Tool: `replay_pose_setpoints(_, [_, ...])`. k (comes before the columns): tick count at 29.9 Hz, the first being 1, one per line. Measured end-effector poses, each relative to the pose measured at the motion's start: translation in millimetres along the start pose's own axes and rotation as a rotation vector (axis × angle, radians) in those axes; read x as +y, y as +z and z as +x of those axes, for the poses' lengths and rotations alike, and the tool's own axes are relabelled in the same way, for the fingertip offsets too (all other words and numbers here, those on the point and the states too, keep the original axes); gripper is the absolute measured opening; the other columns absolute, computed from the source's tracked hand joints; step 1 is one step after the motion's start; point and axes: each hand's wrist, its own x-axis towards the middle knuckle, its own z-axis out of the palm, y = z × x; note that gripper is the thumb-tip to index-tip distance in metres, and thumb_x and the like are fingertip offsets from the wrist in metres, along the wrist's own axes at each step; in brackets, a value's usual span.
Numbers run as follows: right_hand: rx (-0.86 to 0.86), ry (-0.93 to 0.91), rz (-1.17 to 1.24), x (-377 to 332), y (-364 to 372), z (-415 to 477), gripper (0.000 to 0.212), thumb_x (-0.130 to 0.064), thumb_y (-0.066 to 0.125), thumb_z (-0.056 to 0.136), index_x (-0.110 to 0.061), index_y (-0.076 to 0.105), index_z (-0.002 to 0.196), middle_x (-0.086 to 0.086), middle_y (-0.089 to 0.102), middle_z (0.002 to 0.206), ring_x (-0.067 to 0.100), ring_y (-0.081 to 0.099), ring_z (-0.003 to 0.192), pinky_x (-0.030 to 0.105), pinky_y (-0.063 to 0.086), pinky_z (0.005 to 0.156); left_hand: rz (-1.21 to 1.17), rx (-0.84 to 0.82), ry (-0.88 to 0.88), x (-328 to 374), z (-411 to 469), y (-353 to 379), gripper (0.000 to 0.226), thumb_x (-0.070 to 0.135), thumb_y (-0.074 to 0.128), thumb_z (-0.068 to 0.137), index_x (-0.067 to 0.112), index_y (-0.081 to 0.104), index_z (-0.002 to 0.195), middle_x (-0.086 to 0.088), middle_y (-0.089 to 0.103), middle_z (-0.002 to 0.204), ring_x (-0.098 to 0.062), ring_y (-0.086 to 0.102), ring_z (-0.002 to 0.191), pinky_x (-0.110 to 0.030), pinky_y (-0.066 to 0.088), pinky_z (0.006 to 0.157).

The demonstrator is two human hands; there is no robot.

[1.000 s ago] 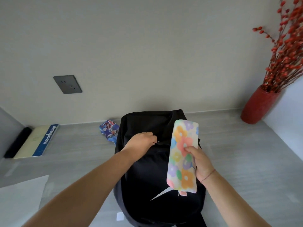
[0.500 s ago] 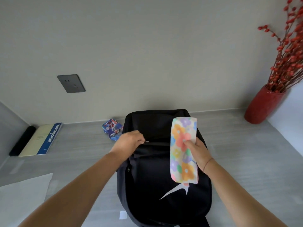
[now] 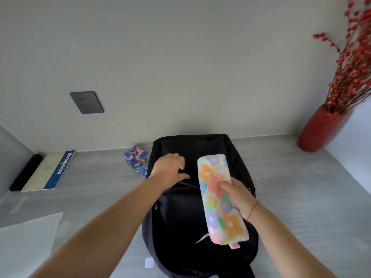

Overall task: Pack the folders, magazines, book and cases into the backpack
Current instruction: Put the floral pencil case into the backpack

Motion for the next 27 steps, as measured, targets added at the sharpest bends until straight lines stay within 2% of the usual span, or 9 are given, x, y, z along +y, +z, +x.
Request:
replay_pose_setpoints(5, [-0.096, 0.051, 0.096, 2, -3, -7, 0.019, -0.013, 0.056, 0.091, -0.016, 0.065, 0.106, 0.007, 0.074, 0.091, 0.024, 0.071, 0.081, 0.034, 0.057, 0.069, 0.032, -0.13, 0.044, 13, 19, 13, 0.044, 0.051, 0.065, 0.078, 0.023, 0.056, 0.111, 0.003, 0.056, 0.109, -0.017, 0.053, 0.103, -0.033, 0.045, 0.078])
replay_pose_setpoints(10, [-0.145, 0.095, 0.076, 0, -7, -10, 0.024, -0.013, 0.059, 0.089, -0.015, 0.063, 0.113, 0.01, 0.073, 0.098, 0.027, 0.07, 0.085, 0.036, 0.057, 0.076, 0.055, -0.161, 0.055, 18, 24, 13, 0.019, 0.028, 0.053, 0.089, 0.013, 0.059, 0.1, -0.007, 0.061, 0.106, -0.026, 0.059, 0.099, -0.035, 0.047, 0.078])
replay_pose_setpoints(15, [-0.166, 0.081, -0.041, -10, 0, -9, 0.025, -0.009, 0.058, 0.089, -0.015, 0.061, 0.113, 0.009, 0.07, 0.103, 0.025, 0.068, 0.089, 0.037, 0.054, 0.084, -0.186, 0.097, -0.057, 18, 32, -15, 0.011, 0.021, 0.055, 0.082, 0.012, 0.06, 0.086, -0.003, 0.06, 0.083, -0.023, 0.057, 0.075, -0.03, 0.042, 0.063])
replay_pose_setpoints(18, [-0.161, 0.148, -0.119, -20, 14, 0, 0.023, -0.007, 0.058, 0.089, -0.007, 0.064, 0.111, 0.012, 0.068, 0.097, 0.024, 0.066, 0.079, 0.033, 0.054, 0.076, -0.206, 0.224, 0.046, 26, 32, -30, 0.007, 0.016, 0.056, 0.079, 0.01, 0.057, 0.076, -0.001, 0.055, 0.071, -0.022, 0.052, 0.066, -0.03, 0.038, 0.058])
replay_pose_setpoints(21, [-0.043, 0.243, 0.087, -35, 28, 16, 0.022, -0.009, 0.055, 0.091, 0.004, 0.063, 0.107, 0.019, 0.062, 0.093, 0.029, 0.06, 0.076, 0.039, 0.05, 0.078, -0.053, 0.341, 0.179, 30, 23, -31, 0.008, 0.007, 0.06, 0.076, 0.003, 0.06, 0.069, -0.01, 0.057, 0.065, -0.029, 0.055, 0.061, -0.032, 0.041, 0.051])
replay_pose_setpoints(23, [0.117, 0.265, 0.436, -46, 35, 31, 0.03, -0.012, 0.05, 0.095, 0.005, 0.056, 0.119, 0.021, 0.061, 0.111, 0.034, 0.06, 0.1, 0.044, 0.045, 0.095, 0.074, 0.431, 0.274, 30, 17, -29, 0.012, 0.001, 0.071, 0.066, 0.003, 0.061, 0.059, -0.011, 0.057, 0.055, -0.028, 0.056, 0.049, -0.028, 0.045, 0.041])
replay_pose_setpoints(24, [0.188, 0.237, 0.452, -50, 37, 40, 0.035, -0.014, 0.047, 0.097, 0.005, 0.052, 0.127, 0.019, 0.057, 0.125, 0.034, 0.056, 0.116, 0.042, 0.04, 0.103, 0.13, 0.457, 0.305, 29, 15, -29, 0.016, 0.0, 0.075, 0.062, 0.004, 0.061, 0.056, -0.009, 0.057, 0.051, -0.026, 0.056, 0.044, -0.027, 0.045, 0.038])
replay_pose_setpoints(25, [0.242, 0.212, 0.284, -52, 38, 47, 0.04, -0.017, 0.045, 0.098, 0.002, 0.047, 0.132, 0.017, 0.052, 0.136, 0.032, 0.049, 0.127, 0.039, 0.036, 0.107, 0.178, 0.482, 0.327, 30, 14, -27, 0.017, 0.0, 0.078, 0.06, 0.005, 0.062, 0.057, -0.008, 0.058, 0.052, -0.024, 0.056, 0.044, -0.026, 0.046, 0.038])
replay_pose_setpoints(27, [0.418, 0.207, 0.083, -54, 42, 49, 0.048, -0.031, 0.048, 0.097, -0.007, 0.043, 0.138, 0.012, 0.046, 0.144, 0.027, 0.041, 0.135, 0.032, 0.031, 0.109, 0.201, 0.357, 0.279, 29, 13, -23, 0.012, 0.005, 0.073, 0.069, 0.006, 0.064, 0.077, -0.009, 0.064, 0.072, -0.024, 0.062, 0.064, -0.03, 0.051, 0.052])
